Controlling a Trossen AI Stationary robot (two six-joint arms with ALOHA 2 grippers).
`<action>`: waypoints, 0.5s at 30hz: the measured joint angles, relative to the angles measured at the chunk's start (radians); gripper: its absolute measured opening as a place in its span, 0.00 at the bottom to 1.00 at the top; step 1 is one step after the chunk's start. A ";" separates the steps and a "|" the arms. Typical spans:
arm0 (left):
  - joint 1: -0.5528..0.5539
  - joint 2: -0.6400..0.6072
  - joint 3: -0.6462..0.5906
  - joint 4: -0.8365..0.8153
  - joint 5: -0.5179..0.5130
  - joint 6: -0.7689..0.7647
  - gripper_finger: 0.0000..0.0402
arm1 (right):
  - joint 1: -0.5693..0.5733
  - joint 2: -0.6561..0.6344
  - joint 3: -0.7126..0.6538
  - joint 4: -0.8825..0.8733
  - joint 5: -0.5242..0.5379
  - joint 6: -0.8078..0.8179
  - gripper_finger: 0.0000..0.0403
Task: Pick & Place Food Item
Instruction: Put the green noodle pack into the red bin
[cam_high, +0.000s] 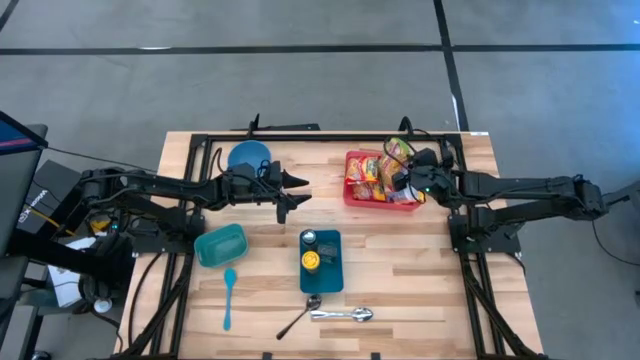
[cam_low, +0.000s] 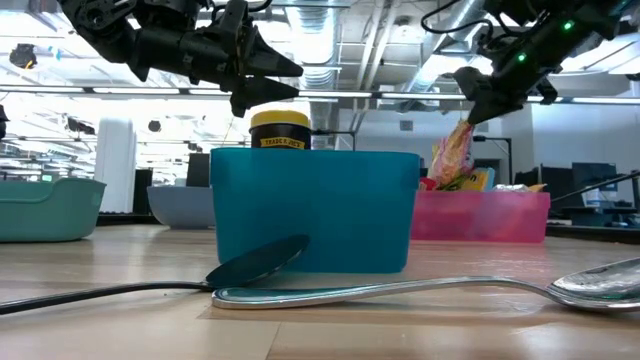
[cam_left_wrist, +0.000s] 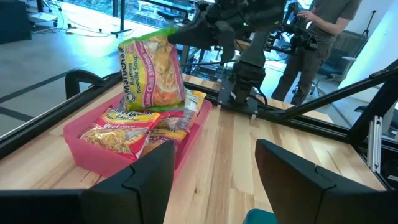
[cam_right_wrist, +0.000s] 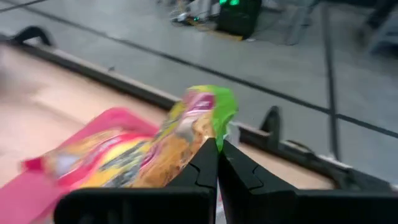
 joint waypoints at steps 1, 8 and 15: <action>0.000 0.000 0.000 0.000 0.000 0.000 0.54 | 0.008 0.002 0.000 0.000 -0.023 0.000 0.00; 0.000 0.000 0.000 0.000 0.000 0.000 0.54 | 0.036 0.060 0.000 0.003 -0.126 0.008 0.00; 0.000 0.000 0.000 0.000 0.000 0.000 0.54 | 0.000 0.148 0.002 0.019 -0.135 0.008 0.00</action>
